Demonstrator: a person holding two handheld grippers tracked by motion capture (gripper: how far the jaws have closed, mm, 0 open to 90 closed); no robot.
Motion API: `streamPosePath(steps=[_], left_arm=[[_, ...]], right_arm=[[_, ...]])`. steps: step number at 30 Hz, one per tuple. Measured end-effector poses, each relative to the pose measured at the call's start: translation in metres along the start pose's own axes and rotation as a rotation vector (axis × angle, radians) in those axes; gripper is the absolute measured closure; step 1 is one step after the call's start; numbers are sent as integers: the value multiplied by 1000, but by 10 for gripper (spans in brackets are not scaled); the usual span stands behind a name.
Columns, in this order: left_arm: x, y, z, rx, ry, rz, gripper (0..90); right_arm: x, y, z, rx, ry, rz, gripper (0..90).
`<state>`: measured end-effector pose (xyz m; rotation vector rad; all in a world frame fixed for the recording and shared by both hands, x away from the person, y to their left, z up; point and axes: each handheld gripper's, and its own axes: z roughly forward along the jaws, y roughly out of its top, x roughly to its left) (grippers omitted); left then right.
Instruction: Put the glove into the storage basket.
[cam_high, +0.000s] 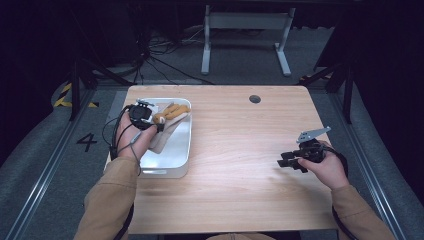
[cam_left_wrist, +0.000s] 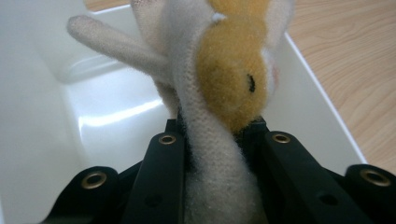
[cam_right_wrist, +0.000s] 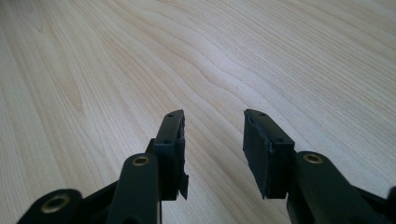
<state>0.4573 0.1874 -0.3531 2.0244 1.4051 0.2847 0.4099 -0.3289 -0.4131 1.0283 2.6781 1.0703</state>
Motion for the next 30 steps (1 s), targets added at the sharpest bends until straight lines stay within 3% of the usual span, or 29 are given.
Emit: streamPosePath(steps=[7, 16, 30], left_arm=[[7, -9, 16, 21, 9, -54, 768], [9, -19, 32, 47, 6, -75, 763], [16, -19, 54, 99, 8, -116, 754]], right_arm=[[-1, -1, 0, -2, 1, 2, 594], [0, -4, -1, -1, 0, 11, 585], [0, -8, -3, -4, -6, 28, 575]])
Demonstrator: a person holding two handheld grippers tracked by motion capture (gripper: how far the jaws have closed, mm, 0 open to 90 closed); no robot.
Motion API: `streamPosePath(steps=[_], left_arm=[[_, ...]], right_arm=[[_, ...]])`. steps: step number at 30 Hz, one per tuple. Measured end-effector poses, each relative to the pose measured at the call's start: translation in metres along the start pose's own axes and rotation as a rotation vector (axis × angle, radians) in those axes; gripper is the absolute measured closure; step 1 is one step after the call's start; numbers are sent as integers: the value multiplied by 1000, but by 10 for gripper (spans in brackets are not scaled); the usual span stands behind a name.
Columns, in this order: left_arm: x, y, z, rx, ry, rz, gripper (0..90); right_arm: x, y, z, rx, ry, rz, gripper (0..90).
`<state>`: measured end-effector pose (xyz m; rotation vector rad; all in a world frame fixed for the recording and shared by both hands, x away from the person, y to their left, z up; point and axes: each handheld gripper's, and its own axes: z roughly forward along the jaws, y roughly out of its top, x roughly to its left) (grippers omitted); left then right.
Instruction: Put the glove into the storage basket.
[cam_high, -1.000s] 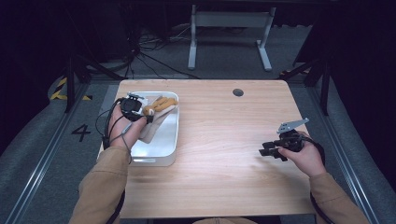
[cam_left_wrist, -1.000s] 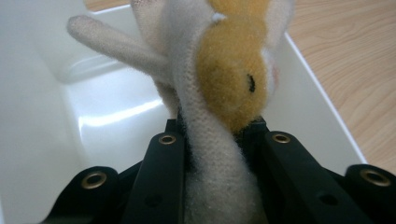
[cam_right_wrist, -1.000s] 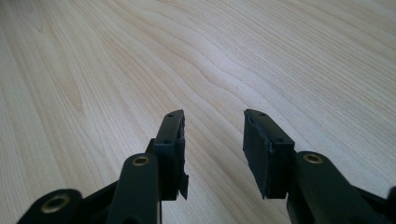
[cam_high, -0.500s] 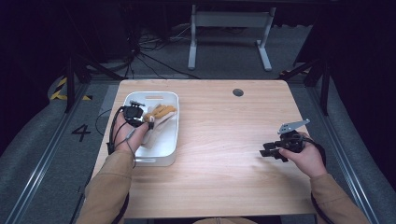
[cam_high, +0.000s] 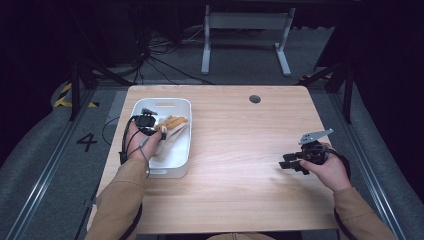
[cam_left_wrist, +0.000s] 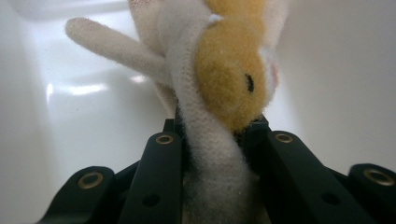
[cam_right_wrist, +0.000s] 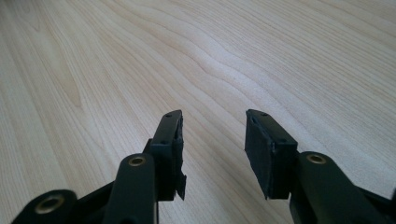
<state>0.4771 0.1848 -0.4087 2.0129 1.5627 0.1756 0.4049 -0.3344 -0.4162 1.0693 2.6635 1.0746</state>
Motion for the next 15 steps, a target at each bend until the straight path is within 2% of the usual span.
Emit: streamPosePath(steps=[4, 10, 11, 13, 14, 15], left_arm=[[0, 0, 4, 0, 3, 5, 749], [2, -1, 8, 11, 6, -11, 719], [2, -2, 9, 9, 2, -18, 689], [1, -2, 10, 0, -5, -23, 530], [0, -2, 11, 4, 2, -7, 465], [0, -2, 11, 2, 12, 5, 355]], right_arm=[[-1, -1, -1, -3, -2, 0, 574], [0, -2, 0, -4, -5, 3, 570], [-1, -2, -1, -4, -5, 1, 569], [-1, -1, -1, -6, -6, 2, 566], [-1, -1, -1, -6, -5, 2, 565], [0, -1, -1, -6, -5, 1, 564]])
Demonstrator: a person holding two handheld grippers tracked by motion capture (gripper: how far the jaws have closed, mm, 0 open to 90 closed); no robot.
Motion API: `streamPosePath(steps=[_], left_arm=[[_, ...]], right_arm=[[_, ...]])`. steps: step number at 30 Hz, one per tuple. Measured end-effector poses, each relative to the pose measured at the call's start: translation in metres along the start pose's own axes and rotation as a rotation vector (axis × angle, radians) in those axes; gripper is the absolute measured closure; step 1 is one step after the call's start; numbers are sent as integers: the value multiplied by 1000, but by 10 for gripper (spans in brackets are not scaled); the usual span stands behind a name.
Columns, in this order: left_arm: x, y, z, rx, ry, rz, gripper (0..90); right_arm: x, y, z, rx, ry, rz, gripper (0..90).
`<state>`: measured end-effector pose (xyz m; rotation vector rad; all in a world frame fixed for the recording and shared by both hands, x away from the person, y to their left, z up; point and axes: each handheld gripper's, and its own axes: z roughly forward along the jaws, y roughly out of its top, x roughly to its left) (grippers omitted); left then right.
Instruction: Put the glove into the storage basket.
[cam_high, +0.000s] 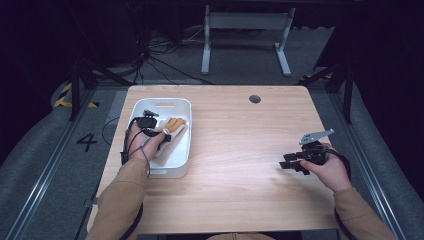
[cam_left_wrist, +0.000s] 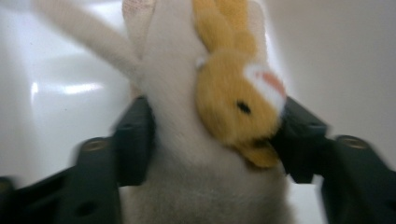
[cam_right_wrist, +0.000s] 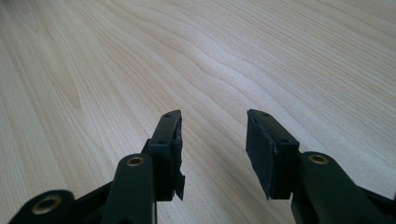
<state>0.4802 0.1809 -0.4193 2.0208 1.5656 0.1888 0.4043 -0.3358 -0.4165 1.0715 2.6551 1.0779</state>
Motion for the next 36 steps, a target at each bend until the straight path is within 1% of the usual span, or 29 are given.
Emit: streamPosePath(steps=[1, 3, 4, 6, 7, 9, 10, 13, 17, 18, 19, 21, 25, 29, 31, 33, 36], left_arm=[[0, 0, -1, -9, 13, 4, 288], [0, 1, -3, -33, 28, 17, 210], [0, 2, -5, -43, 33, 13, 192], [-1, 3, -9, -51, 28, 9, 186], [-2, 3, -11, -51, 23, 13, 182], [-3, 4, -14, -60, 25, 22, 182], [-4, 5, -17, -60, 30, 34, 182], [-6, 5, -20, -67, 30, 37, 183], [-9, 5, -25, -75, 42, 52, 190], [-10, 5, -26, -82, 44, 61, 192], [-12, 5, -29, -82, 52, 81, 196], [-15, 5, -34, -97, 65, 98, 197], [-25, 5, -47, -117, 39, 126, 204], [-38, 3, -61, -143, 22, 165, 207], [-43, 2, -66, -148, 7, 187, 208], [-50, 0, -72, -162, -26, 197, 227], [-62, -3, -79, -180, -54, 229, 230]], right_arm=[[0, 0, 0, 0, 0, 0, 562], [0, 0, 0, -2, 1, 0, 559], [0, 0, 0, -2, 2, -1, 558], [0, 0, 0, -5, 1, -1, 556], [0, 0, -1, -6, 0, 2, 555], [0, 0, -1, -8, -1, 1, 553], [0, 0, -1, -8, -1, 1, 552], [0, 0, 0, -7, -1, 2, 551], [0, 0, 0, -8, 0, 2, 550], [0, 0, 0, -9, 0, 2, 550], [0, 0, -1, -9, 0, 3, 550], [0, 0, 0, -9, 0, 3, 550], [0, -1, 0, -10, 1, 5, 548], [0, -1, 0, -8, 0, 11, 548], [0, -2, 1, -5, 0, 11, 547], [0, -2, 0, -7, -1, 10, 547], [1, -2, -1, -10, 1, 9, 545]])
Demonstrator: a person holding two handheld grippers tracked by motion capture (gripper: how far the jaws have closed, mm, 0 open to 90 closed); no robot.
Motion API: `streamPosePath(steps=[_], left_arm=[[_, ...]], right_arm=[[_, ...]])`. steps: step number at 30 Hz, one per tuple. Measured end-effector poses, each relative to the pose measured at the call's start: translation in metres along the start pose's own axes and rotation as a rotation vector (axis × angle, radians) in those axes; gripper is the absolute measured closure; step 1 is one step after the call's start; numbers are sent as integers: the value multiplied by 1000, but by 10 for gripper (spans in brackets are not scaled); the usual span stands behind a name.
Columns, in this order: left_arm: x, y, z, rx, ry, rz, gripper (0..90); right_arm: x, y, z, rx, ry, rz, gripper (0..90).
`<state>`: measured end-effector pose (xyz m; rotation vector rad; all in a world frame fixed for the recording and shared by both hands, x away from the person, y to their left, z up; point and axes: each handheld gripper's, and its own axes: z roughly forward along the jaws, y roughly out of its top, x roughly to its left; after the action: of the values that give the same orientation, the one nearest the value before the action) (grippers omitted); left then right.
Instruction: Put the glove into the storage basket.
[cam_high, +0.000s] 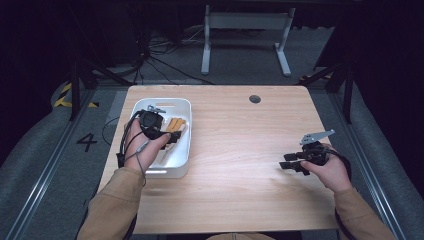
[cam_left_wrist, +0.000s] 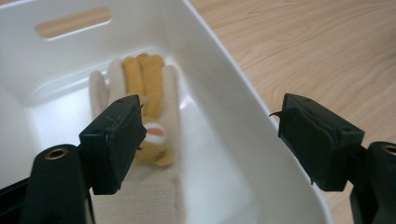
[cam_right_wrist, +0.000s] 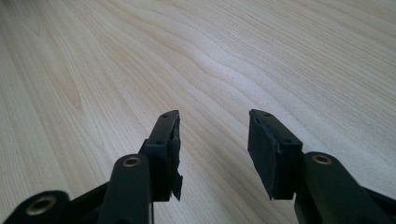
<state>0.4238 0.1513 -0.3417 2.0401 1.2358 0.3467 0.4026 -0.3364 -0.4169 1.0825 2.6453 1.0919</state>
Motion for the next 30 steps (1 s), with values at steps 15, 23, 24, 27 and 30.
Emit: streamPosePath(steps=[15, 23, 24, 27, 30], left_arm=[[-53, 5, -3, 0, -156, 147, 250], [-67, 7, 8, 4, -243, 209, 268], [-68, 6, 9, 4, -252, 212, 273], [-72, 4, 13, 2, -289, 221, 275], [-77, 0, 15, -15, -324, 262, 281]], right_arm=[[0, -9, -7, -4, -12, 14, 541], [0, -16, -12, -8, -14, 15, 536], [0, -16, -12, -10, -16, 16, 534], [-1, -18, -14, -11, -19, 17, 530], [-1, -18, -14, -12, -18, 18, 530]])
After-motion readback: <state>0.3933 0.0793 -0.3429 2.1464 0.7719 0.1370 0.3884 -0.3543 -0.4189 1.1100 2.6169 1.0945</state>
